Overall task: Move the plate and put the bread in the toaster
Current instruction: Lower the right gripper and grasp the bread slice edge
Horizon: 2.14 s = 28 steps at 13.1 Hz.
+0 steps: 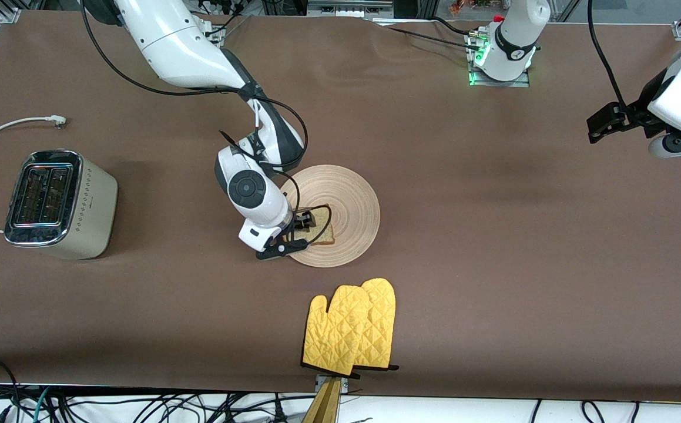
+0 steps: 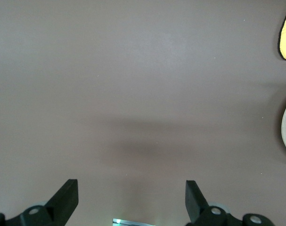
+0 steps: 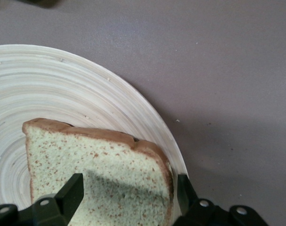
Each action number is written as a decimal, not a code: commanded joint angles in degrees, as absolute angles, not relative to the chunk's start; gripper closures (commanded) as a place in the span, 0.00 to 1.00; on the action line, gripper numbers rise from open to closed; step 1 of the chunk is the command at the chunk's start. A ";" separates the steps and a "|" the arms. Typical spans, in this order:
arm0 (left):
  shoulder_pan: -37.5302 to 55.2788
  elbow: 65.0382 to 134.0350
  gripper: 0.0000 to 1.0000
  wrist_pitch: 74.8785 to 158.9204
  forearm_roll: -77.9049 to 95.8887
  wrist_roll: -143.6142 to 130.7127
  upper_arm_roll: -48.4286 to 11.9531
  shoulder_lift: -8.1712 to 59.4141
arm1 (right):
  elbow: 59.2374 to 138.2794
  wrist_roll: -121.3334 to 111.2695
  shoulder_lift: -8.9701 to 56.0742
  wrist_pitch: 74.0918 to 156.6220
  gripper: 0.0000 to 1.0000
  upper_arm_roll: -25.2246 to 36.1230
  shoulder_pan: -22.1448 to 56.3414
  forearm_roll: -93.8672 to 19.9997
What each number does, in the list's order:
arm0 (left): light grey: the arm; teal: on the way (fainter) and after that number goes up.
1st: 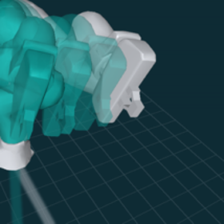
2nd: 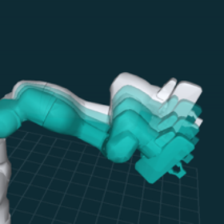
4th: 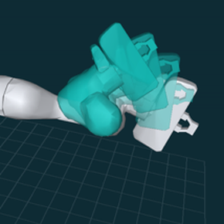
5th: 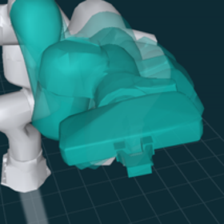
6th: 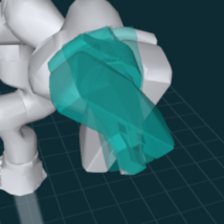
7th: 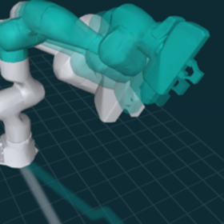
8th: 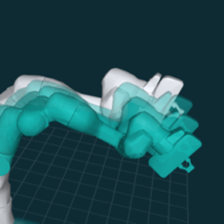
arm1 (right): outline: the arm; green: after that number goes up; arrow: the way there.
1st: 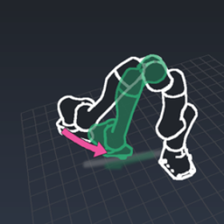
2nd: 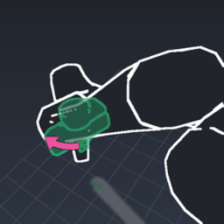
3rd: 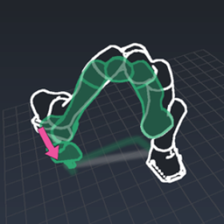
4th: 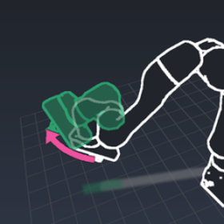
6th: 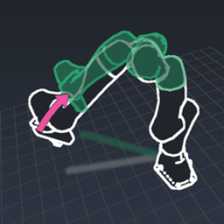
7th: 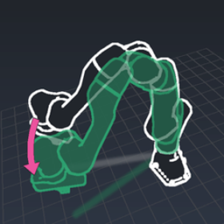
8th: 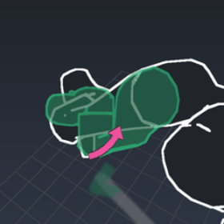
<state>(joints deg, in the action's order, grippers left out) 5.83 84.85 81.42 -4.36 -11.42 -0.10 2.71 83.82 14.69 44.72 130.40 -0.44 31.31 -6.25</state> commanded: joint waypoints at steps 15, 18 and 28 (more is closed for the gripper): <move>6.06 83.14 0.00 81.04 -6.15 -11.95 -0.35 3.43 | 83.50 14.15 45.44 130.25 0.23 -0.09 31.73 -7.03; 6.06 83.14 0.00 81.04 -6.24 -11.95 -0.35 3.34 | 83.50 14.24 45.53 130.25 0.27 -0.09 31.73 -7.03; 6.06 83.14 0.00 81.04 -6.33 -11.95 -0.70 3.34 | 83.50 14.41 45.79 130.25 0.65 -0.09 32.34 -7.12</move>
<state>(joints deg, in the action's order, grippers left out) 5.85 84.82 81.42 -4.36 -11.43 -0.26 2.71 84.03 14.66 45.14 130.32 -0.42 31.41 -6.25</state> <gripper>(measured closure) 0.000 0.533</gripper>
